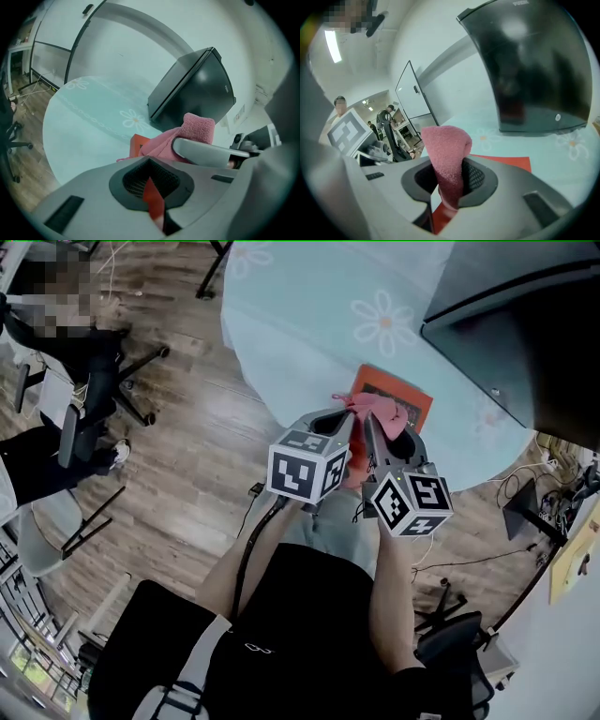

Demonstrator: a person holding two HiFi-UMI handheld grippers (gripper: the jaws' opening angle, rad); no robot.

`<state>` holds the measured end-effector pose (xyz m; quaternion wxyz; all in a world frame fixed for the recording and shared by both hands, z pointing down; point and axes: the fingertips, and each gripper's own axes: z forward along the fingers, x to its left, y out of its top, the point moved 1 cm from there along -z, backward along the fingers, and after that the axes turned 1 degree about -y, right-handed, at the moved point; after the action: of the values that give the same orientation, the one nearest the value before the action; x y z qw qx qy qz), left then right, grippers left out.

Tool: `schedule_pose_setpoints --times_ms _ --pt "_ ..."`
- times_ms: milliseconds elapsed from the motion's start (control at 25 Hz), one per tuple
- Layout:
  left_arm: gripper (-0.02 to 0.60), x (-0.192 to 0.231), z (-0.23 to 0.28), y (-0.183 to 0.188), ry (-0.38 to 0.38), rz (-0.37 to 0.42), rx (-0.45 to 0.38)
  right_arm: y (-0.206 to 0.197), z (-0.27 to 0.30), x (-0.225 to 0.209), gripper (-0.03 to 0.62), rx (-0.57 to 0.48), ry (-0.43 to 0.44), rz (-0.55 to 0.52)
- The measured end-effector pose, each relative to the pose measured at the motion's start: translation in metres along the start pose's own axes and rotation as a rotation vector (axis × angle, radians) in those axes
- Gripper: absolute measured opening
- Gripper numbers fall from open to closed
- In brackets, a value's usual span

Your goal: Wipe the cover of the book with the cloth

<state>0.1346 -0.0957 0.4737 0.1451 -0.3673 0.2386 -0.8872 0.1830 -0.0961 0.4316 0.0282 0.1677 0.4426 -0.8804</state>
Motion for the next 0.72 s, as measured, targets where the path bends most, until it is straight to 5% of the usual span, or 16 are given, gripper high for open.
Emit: schedule_pose_setpoints --times_ms 280,720 --pt "0.012 0.025 -0.008 -0.015 0.009 -0.017 0.040 -0.022 0.020 0.015 0.091 0.043 -0.009 0.024" --pt "0.012 -0.002 0.008 -0.039 -0.073 0.001 0.109 -0.035 -0.003 -0.010 0.091 0.050 -0.095 0.058"
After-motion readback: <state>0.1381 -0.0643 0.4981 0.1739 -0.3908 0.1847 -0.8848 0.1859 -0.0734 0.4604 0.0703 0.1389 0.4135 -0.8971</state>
